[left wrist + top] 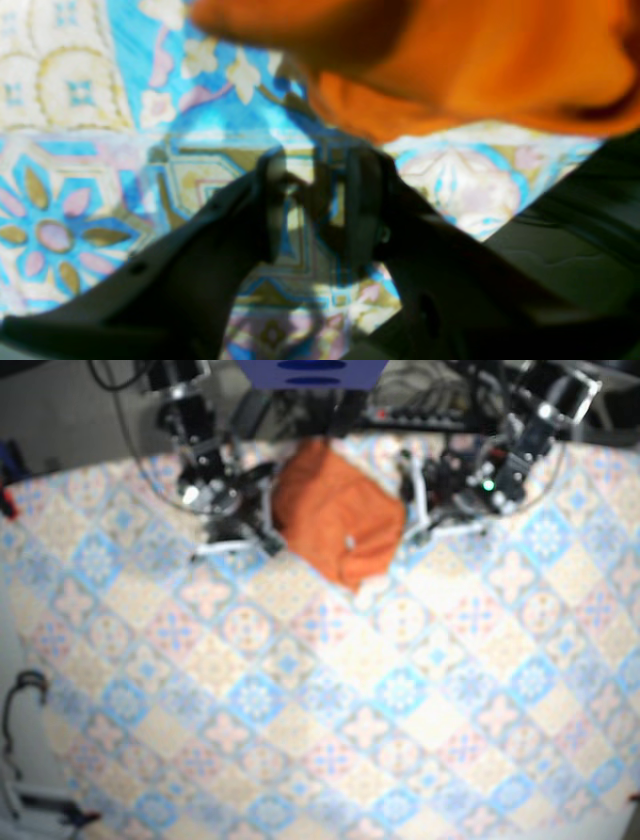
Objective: Fold the T-shirt properly
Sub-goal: 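Square the bundle's sides by pushing inward with both grippers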
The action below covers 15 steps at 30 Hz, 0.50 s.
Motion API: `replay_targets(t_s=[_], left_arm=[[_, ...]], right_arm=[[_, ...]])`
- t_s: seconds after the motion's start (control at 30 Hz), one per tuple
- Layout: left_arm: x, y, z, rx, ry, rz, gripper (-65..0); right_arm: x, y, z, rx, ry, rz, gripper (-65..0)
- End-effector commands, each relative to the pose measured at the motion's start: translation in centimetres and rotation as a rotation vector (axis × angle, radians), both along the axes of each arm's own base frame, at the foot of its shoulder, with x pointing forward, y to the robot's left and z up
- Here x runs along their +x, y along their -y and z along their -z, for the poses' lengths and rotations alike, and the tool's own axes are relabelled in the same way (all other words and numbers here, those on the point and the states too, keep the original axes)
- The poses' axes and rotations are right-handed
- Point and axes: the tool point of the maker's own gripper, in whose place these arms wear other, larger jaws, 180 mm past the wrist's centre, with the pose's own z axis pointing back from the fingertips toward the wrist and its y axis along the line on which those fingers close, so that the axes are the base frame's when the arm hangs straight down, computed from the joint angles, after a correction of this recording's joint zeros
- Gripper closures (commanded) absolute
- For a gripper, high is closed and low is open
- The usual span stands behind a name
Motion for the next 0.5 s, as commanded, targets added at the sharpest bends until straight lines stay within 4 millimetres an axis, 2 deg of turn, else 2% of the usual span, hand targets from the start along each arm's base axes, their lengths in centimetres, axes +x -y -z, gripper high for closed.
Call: replay_targets(t_s=[0.0,0.2,0.47], left_arm=[[1.4,0.3,-0.2,-0.004,0.031,-0.02,-20.0],[3.4,1.7,-0.6,-0.035,0.062,-0.032,-20.0],[6.6,1.4,-2.3,-0.029,0.13,-0.033,-20.0]], right_arm=[[0.2,-0.8,-0.6,0.023,0.016,-0.016,-11.3],[0.2,-1.3,-0.7,0.033,0.017,-0.015,-11.3],[-0.9,-1.3,-0.2,0.033,-0.006,-0.014,-11.3]])
